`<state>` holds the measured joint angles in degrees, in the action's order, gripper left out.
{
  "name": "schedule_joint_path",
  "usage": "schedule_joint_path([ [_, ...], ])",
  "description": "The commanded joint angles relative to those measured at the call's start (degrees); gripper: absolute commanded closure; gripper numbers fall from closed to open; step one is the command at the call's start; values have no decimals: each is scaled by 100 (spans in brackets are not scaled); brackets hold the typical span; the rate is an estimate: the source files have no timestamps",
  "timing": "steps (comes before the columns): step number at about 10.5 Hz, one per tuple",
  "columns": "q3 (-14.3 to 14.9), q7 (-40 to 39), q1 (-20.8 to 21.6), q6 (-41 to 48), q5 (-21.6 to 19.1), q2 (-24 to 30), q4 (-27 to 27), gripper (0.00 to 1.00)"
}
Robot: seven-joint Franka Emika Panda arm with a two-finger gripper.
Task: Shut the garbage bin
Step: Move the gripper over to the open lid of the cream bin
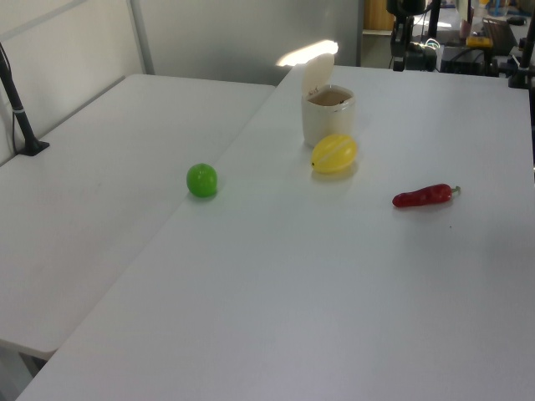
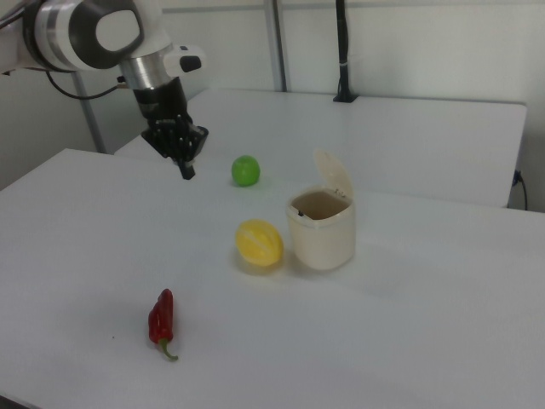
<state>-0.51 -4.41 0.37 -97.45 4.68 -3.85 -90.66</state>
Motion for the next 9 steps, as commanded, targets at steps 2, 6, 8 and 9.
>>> schedule_joint_path([
  [2,33,711,-537,-1273,-125,-351,117,100],
  [6,33,1363,-1003,-2644,-142,-774,312,100],
  [8,59,1600,-1109,-3470,-142,-976,312,100],
  [9,59,1680,-1144,-3822,-134,-1064,312,100],
])
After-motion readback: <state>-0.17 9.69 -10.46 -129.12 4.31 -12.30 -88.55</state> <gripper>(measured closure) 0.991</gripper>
